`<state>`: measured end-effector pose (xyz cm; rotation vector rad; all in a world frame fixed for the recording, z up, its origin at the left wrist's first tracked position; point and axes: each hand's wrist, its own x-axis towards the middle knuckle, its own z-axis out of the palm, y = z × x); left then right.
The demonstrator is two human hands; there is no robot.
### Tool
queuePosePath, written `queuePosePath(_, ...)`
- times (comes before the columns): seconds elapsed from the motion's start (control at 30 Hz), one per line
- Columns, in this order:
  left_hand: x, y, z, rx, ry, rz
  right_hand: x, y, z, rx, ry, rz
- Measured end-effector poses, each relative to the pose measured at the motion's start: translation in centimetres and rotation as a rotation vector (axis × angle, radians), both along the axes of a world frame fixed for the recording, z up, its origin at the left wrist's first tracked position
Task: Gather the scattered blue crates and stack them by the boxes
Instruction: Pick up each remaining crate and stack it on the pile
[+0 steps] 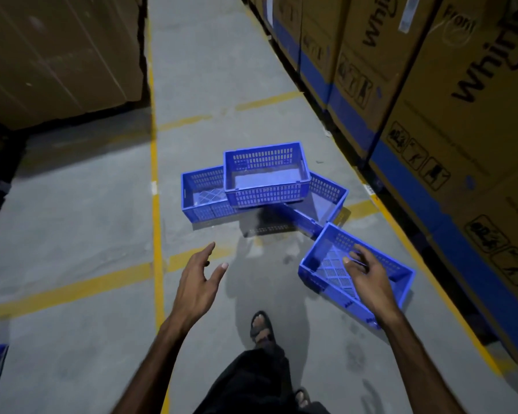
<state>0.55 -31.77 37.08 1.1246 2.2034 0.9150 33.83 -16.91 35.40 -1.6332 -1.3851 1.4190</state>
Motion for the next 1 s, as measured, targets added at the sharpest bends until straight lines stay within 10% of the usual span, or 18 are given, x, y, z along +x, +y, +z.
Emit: queuePosePath(1.0,-20.1,31.2,-5.2,-0.147,-0.069,0.094,-20.0,35.8,-3.7,-0.01,-0.13,0.113)
